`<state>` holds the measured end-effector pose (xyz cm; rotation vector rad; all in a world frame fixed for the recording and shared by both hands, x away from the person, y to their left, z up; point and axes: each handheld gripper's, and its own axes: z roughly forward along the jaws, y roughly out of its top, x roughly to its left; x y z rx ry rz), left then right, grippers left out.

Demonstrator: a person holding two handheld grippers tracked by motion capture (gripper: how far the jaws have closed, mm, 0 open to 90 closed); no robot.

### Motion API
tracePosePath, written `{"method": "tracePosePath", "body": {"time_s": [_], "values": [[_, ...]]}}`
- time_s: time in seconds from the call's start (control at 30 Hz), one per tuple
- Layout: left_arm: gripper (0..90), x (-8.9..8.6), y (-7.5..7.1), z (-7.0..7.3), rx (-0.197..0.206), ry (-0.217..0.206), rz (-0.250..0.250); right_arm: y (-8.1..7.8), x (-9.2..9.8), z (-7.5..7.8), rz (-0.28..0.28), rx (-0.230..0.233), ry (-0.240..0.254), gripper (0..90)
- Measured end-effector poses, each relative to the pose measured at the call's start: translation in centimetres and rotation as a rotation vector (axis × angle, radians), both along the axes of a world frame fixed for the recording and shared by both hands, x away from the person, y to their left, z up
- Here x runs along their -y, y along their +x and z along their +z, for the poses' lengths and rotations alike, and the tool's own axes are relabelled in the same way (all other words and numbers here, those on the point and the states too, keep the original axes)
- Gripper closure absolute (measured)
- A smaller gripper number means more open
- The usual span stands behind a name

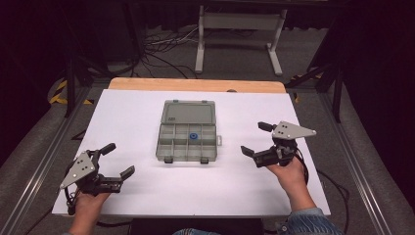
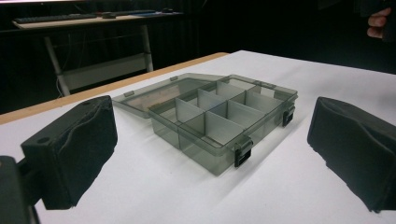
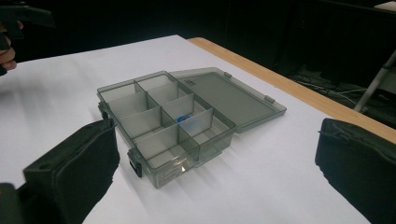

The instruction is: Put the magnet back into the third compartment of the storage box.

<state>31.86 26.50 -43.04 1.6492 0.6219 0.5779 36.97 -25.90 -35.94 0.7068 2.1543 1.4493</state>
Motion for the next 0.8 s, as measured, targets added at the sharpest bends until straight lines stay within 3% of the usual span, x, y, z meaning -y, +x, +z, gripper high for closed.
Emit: {"method": "tracePosePath", "body": {"time_s": [0.13,0.4,0.6,0.8], "values": [[2.2,0.0,0.0,0.0,0.001,-0.002,-0.001,-1.1,1.0,-1.2,-0.036,0.017,0.025,0.0],[1.9,-0.1,-0.1,0.1,0.01,-0.013,-0.003,-2.4,2.4,-3.6,-0.078,-0.011,0.024,0.0],[1.8,-0.2,-0.1,0.1,0.013,-0.015,0.0,-3.2,3.1,-5.0,-0.081,0.013,0.066,0.0],[1.7,-0.3,0.0,0.1,0.014,-0.014,-0.002,-4.1,3.7,-6.7,-0.086,0.07,0.102,0.0]]}}
